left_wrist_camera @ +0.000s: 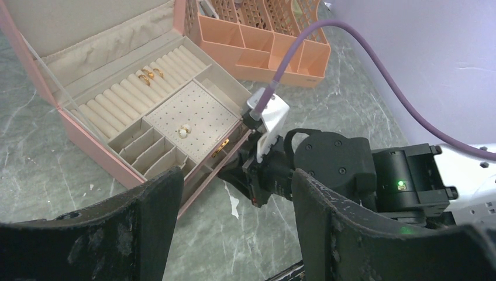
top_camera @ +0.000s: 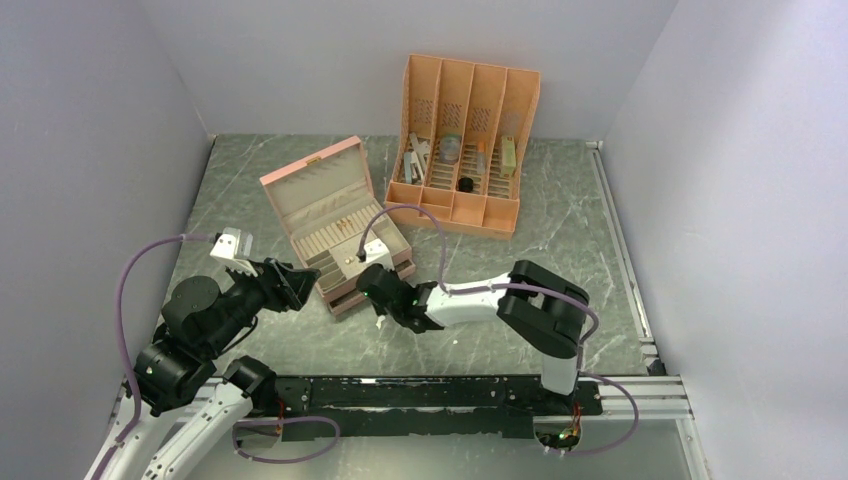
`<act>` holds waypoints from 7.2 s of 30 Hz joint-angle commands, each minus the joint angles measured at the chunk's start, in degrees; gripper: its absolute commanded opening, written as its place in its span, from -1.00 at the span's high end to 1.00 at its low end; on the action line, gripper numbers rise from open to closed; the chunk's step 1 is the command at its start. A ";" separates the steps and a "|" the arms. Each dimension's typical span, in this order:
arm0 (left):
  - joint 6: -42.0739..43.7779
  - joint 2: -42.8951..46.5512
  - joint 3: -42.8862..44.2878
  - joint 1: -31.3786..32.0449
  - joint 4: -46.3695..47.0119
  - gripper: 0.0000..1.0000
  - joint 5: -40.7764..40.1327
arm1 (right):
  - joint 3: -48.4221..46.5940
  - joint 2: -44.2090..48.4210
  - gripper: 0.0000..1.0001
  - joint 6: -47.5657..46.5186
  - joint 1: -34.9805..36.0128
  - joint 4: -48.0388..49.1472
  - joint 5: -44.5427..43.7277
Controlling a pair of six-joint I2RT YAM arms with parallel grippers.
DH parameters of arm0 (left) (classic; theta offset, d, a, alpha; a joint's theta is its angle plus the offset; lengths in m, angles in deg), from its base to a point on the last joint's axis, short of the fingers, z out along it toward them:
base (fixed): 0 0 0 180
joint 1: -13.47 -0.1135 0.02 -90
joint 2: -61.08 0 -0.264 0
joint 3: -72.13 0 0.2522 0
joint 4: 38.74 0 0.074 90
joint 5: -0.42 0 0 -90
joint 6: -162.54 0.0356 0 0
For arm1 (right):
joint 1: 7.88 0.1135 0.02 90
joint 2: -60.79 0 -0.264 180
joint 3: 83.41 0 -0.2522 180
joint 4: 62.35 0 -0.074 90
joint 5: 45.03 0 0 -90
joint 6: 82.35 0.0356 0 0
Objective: Organize the mixed jewelry
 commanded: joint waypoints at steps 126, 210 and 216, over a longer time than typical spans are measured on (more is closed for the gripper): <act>14.20 -101.05 67.32 -29.71 -13.64 0.90 26.00 | 23.02 60.08 -0.41 3.53 -2.96 -4.40 17.72; 7.42 -60.30 11.68 -4.00 0.52 0.90 9.67 | -13.99 4.07 1.00 -2.74 -11.46 -9.78 19.92; 3.14 -59.37 8.46 -1.26 1.61 0.90 6.94 | -10.51 4.56 1.00 -2.90 -11.71 -9.09 20.31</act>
